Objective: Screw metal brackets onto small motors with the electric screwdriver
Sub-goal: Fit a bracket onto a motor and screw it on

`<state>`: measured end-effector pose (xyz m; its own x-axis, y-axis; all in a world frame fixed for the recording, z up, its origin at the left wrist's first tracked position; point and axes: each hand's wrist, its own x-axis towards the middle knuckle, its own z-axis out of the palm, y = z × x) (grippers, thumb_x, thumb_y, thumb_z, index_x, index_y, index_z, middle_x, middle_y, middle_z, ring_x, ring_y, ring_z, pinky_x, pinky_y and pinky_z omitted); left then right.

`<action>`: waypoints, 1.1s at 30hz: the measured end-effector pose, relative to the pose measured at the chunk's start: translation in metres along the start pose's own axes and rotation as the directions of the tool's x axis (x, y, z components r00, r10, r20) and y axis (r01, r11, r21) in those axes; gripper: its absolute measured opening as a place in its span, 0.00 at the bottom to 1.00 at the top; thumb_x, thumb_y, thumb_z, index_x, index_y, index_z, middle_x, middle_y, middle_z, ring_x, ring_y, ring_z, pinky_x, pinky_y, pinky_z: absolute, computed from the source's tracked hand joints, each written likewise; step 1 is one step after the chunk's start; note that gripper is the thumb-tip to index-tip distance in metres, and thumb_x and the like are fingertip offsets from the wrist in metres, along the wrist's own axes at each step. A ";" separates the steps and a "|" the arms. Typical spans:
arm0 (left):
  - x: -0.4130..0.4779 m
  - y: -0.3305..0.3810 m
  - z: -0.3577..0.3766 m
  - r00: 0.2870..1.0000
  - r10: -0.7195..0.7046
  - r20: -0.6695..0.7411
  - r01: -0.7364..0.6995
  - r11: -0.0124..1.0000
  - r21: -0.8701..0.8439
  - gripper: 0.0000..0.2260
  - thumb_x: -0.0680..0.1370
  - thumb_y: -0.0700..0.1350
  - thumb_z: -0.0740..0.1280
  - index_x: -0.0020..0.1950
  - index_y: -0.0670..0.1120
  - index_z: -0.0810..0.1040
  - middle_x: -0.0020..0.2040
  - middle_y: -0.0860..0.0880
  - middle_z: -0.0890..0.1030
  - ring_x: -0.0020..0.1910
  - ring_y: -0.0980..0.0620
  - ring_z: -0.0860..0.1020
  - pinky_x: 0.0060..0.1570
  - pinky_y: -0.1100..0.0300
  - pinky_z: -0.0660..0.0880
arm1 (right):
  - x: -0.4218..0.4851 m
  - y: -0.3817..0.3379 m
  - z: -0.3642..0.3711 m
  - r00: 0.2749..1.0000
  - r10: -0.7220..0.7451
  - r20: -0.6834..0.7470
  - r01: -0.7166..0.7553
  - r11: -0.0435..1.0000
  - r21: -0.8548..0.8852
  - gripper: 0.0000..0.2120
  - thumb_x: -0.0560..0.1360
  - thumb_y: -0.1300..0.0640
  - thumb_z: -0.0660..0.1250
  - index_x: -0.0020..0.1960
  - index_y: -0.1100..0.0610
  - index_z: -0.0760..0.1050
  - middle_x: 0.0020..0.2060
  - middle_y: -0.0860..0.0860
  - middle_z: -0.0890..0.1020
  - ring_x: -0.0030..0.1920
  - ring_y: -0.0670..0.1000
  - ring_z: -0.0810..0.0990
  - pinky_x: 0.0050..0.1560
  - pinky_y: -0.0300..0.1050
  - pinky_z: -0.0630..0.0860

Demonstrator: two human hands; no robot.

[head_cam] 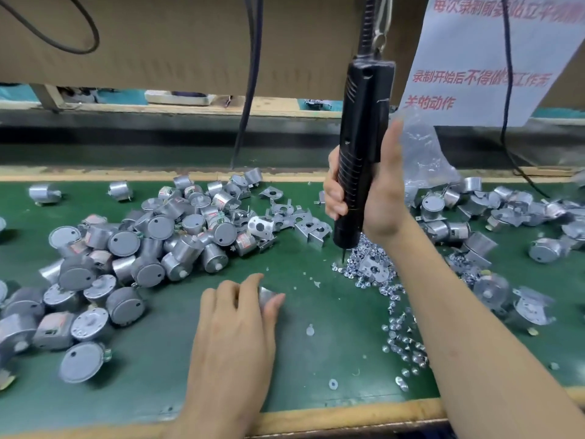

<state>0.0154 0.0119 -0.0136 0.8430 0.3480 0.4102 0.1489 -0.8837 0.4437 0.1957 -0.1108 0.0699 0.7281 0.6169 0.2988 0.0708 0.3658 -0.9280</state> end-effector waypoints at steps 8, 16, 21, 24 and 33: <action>0.000 0.004 -0.004 0.997 -0.072 0.008 0.072 0.997 0.013 0.19 0.75 0.57 0.60 0.53 0.44 0.78 0.43 0.44 0.77 0.41 0.40 0.75 0.40 0.47 0.74 | -0.001 0.006 0.005 1.000 0.023 0.010 -0.023 1.000 0.011 0.40 0.56 0.17 0.65 0.37 0.56 0.69 0.26 0.51 0.69 0.23 0.49 0.66 0.26 0.40 0.66; -0.001 0.000 -0.002 0.999 -0.013 0.042 0.013 1.000 0.004 0.16 0.73 0.51 0.72 0.58 0.47 0.80 0.44 0.48 0.75 0.41 0.41 0.77 0.39 0.51 0.74 | -0.002 0.004 0.006 0.999 -0.022 -0.042 0.022 1.000 -0.001 0.40 0.56 0.17 0.63 0.38 0.56 0.69 0.27 0.51 0.68 0.24 0.50 0.66 0.28 0.42 0.64; -0.001 -0.002 -0.001 1.000 -0.030 0.005 0.030 0.992 -0.121 0.18 0.71 0.54 0.75 0.56 0.50 0.75 0.47 0.54 0.76 0.46 0.48 0.77 0.44 0.54 0.71 | -0.003 0.003 0.005 0.997 -0.053 -0.060 0.052 0.998 -0.019 0.39 0.58 0.17 0.62 0.38 0.55 0.70 0.27 0.52 0.69 0.24 0.51 0.66 0.29 0.42 0.66; -0.001 -0.003 -0.002 0.998 -0.011 -0.058 0.002 0.989 -0.148 0.13 0.72 0.58 0.71 0.50 0.53 0.76 0.44 0.57 0.76 0.44 0.51 0.76 0.42 0.56 0.70 | -0.002 0.003 0.005 0.997 -0.059 -0.055 0.058 0.998 -0.016 0.40 0.58 0.17 0.62 0.38 0.56 0.70 0.27 0.52 0.69 0.24 0.51 0.67 0.29 0.42 0.67; -0.001 -0.006 0.003 0.996 0.071 -0.058 -0.073 0.996 -0.044 0.16 0.72 0.57 0.69 0.57 0.53 0.84 0.45 0.52 0.76 0.39 0.48 0.75 0.40 0.50 0.74 | -0.002 0.005 0.007 0.997 -0.059 -0.059 0.058 0.998 -0.018 0.41 0.57 0.17 0.63 0.38 0.57 0.69 0.28 0.54 0.68 0.24 0.51 0.66 0.28 0.43 0.66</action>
<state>0.0154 0.0160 -0.0195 0.8199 0.3024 0.4862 0.0638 -0.8921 0.4472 0.1899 -0.1049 0.0665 0.7613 0.5524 0.3395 0.1251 0.3885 -0.9129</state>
